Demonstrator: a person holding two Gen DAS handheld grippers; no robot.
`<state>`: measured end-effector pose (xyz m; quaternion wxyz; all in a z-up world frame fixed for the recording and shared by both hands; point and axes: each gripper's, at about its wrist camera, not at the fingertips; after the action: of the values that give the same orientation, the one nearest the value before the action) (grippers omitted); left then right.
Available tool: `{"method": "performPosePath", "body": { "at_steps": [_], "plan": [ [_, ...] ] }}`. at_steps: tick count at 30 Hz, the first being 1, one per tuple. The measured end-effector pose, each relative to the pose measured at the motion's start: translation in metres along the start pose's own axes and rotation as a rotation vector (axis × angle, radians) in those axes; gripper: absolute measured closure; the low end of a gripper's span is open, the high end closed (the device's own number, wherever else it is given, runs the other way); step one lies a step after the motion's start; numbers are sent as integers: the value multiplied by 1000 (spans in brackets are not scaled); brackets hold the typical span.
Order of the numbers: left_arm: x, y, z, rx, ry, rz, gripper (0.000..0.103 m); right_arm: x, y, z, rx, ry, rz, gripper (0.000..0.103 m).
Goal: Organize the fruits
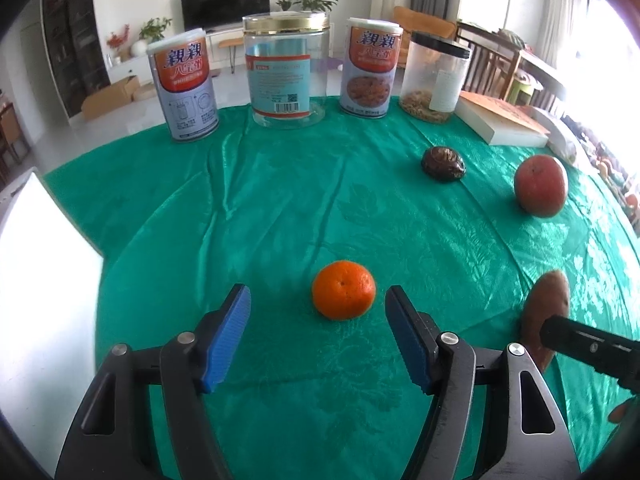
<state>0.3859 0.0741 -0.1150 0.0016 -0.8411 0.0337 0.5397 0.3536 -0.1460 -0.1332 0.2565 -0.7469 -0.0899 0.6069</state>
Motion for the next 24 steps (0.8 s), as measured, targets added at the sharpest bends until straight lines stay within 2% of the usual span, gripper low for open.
{"method": "performPosePath", "body": {
  "at_steps": [2, 3, 4, 5, 7, 9, 11, 13, 18, 22, 24],
  "plan": [
    [2, 4, -4, 7, 1, 16, 42, 3, -2, -3, 2, -7, 9, 28],
    [4, 9, -5, 27, -4, 14, 49, 6, -5, -5, -5, -10, 22, 28],
    [6, 13, -6, 45, -7, 10, 64, 8, -10, -5, -25, -9, 51, 28],
    [8, 18, -6, 67, -8, -12, 70, 10, -16, -6, -51, -14, 81, 30],
    [8, 23, -4, 77, 7, -39, 71, 16, -30, -5, -124, -25, 204, 55],
    [6, 22, 1, 47, 7, -39, 72, 19, -34, -1, -156, -23, 233, 62],
    [2, 20, 9, 12, -4, -34, 73, 19, -35, 2, -185, -13, 244, 63],
    [-7, 20, 19, -24, -17, -15, 73, 17, -31, 6, -209, -16, 180, 63],
    [-43, 16, 61, -145, -40, 76, 73, 1, -31, 26, -338, -67, 119, 63],
    [-67, 19, 103, -152, -71, 97, 73, -19, -29, 50, -429, -129, 74, 64],
    [-77, 24, 124, -125, -88, 108, 73, -30, -27, 68, -480, -163, 71, 64]
  ]
}}
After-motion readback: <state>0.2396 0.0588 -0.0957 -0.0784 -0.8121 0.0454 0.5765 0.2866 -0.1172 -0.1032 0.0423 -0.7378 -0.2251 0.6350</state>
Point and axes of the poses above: each gripper's, at about its wrist camera, not at the fingertips, and x roughly the way its jaws point, y to its right, z to its underside, and after that the axes turned 14 degrees about -y, right-handed
